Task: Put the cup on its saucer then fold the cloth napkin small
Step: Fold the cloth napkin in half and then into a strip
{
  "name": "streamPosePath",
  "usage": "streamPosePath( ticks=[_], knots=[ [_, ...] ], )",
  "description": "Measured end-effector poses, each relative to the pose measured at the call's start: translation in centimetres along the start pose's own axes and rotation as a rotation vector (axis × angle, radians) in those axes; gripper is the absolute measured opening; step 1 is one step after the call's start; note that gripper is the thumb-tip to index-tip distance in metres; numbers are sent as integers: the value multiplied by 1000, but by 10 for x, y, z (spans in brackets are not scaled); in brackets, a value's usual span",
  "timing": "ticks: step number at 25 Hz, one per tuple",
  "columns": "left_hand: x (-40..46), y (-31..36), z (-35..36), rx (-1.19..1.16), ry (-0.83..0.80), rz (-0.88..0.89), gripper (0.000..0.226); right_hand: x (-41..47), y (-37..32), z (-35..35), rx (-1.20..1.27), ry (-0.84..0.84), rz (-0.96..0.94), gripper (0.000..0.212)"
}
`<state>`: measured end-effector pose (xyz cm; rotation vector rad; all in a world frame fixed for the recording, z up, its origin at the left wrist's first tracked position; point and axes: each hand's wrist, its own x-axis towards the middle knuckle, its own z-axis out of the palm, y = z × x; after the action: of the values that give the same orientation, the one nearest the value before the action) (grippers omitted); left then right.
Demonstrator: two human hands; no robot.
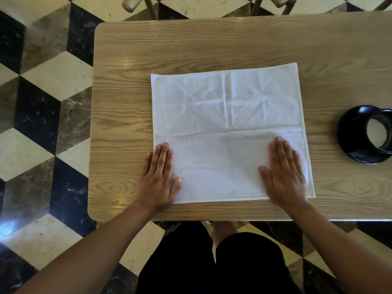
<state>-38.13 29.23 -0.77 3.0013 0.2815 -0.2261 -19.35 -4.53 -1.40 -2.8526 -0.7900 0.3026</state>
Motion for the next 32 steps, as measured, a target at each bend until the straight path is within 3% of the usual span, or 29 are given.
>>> streamPosePath(
  ticks=[11, 16, 18, 22, 27, 32],
  knots=[
    [0, 2, -5, 8, -62, -9, 85, -3, 23, -15, 88, -22, 29, 75],
    [-21, 0, -22, -84, -61, 64, 92, -35, 51, -35, 126, 17, -50, 49],
    [-41, -3, -26, -60, -51, 123, 83, -50, 63, -45, 126, 40, -39, 38],
    [-66, -4, -35, 2, -10, 202, 43, -67, 80, -50, 121, 15, -76, 40],
    [-63, -6, -51, 52, -175, 275, 43, -68, 88, -54, 154, -26, -151, 34],
    [-60, -3, -63, 58, -107, 308, 37, -69, 96, -61, 129, -39, -193, 19]
  ],
)
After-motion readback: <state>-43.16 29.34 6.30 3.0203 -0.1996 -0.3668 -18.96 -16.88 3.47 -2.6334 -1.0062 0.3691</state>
